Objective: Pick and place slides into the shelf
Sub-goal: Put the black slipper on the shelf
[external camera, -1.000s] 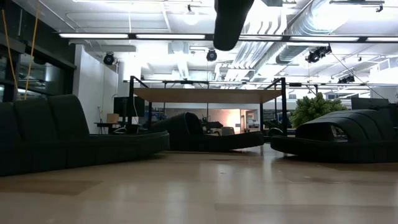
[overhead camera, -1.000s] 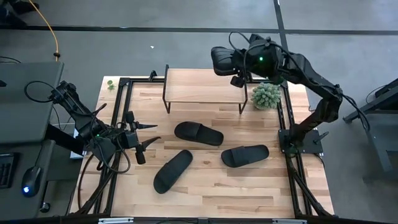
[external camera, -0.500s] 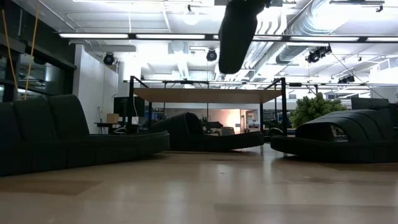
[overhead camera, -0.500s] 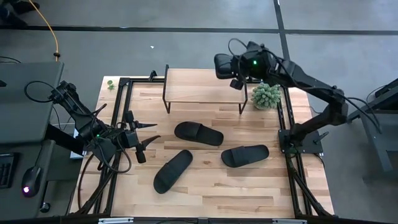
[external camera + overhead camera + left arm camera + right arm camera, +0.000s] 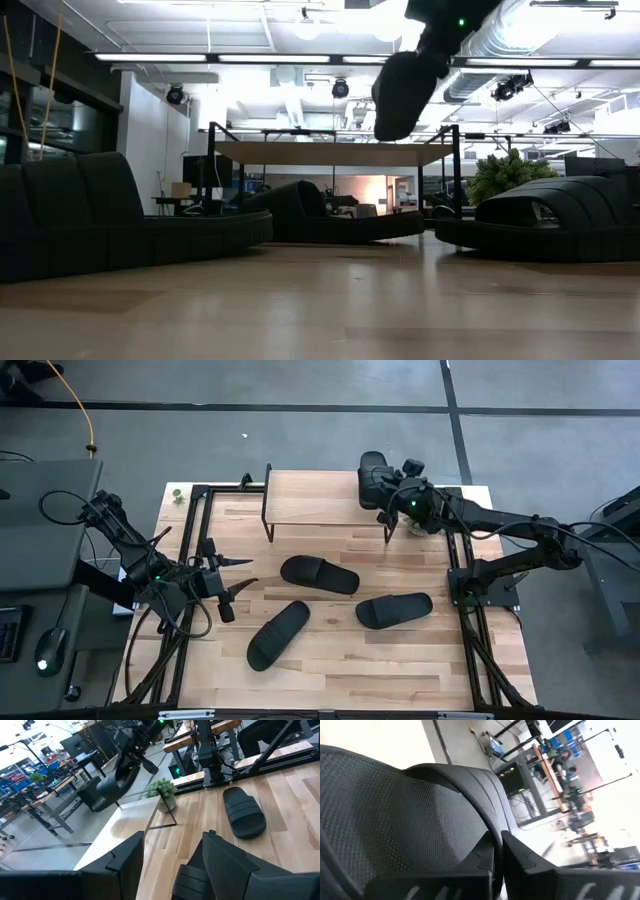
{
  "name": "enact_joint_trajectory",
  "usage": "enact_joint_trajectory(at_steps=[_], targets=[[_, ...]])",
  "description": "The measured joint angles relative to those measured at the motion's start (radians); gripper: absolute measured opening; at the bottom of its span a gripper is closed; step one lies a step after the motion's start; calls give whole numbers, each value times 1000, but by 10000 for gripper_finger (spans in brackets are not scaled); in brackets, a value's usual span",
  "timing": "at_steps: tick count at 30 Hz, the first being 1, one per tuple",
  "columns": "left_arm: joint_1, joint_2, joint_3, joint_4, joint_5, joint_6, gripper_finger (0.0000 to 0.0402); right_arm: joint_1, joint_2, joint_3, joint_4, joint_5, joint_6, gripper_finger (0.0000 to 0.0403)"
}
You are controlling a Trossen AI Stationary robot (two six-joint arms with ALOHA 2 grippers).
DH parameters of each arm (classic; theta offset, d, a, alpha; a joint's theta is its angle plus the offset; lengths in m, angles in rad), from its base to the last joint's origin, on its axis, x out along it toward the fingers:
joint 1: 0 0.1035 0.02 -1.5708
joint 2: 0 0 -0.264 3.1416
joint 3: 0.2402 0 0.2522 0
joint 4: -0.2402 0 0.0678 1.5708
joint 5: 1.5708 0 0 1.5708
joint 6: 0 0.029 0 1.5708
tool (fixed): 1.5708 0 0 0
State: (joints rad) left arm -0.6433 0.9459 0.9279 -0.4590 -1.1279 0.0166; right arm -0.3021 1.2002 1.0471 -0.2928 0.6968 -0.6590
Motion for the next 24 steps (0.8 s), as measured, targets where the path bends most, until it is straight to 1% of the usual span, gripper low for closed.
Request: enact_joint_trajectory(at_steps=[4, 8, 12, 19, 24], targets=[[69, 0, 0, 1, 76, -6, 184, 25, 9, -41, 75, 36, -30, 0], [158, 8, 0, 0, 173, -14, 184, 28, 10, -71, 78, 55, -24, 0], [219, 7, -15, 9, 263, -20, 184, 28, 10, -92, 69, 55, 2, 0], [282, 5, -34, 23, 318, 1, 184, 27, 10, -156, 93, 52, 30, 0], [283, 6, -34, 52, 348, 19, 184, 26, 10, -197, 118, 61, 33, 0]])
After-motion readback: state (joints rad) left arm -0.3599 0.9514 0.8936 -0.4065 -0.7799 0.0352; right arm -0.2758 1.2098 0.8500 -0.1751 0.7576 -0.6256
